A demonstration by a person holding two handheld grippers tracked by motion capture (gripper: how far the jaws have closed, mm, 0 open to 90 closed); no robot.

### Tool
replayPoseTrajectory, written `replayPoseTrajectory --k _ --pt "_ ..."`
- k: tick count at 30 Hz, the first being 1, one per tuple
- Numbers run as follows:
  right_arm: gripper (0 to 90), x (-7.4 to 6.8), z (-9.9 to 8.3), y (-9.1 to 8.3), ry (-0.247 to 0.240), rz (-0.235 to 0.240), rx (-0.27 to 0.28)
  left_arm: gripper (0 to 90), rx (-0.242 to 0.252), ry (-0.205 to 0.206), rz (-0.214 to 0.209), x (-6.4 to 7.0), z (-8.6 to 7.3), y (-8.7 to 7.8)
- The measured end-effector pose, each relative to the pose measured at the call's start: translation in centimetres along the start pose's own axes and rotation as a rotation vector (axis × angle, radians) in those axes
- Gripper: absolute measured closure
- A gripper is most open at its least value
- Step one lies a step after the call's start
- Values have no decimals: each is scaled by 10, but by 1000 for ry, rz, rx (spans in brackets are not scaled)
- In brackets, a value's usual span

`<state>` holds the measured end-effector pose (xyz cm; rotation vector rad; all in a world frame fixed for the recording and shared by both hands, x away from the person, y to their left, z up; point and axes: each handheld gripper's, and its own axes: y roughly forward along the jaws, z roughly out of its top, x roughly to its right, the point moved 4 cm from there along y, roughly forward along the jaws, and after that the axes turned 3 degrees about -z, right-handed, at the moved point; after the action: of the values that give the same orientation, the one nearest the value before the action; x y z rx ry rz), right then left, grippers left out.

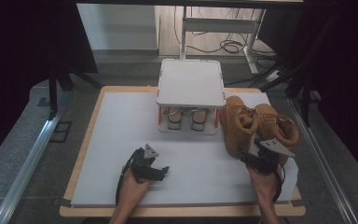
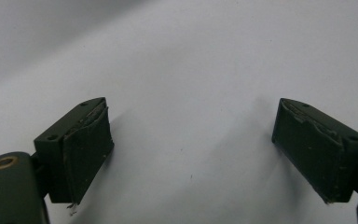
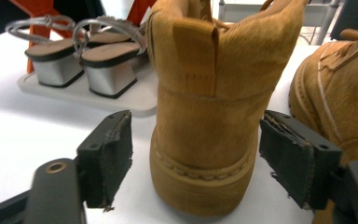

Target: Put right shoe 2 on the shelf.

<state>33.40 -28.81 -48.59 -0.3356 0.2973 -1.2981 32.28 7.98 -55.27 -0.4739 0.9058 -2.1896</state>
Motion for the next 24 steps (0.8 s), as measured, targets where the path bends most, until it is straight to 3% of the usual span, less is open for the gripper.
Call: replayPoseTrajectory --k 14,24 --pt "147 -3 14 22 -12 -119 63 115 2 0 -1 0 0 0" --pt "108 -5 24 38 -5 -156 86 115 3 -1 -1 0 0 0"
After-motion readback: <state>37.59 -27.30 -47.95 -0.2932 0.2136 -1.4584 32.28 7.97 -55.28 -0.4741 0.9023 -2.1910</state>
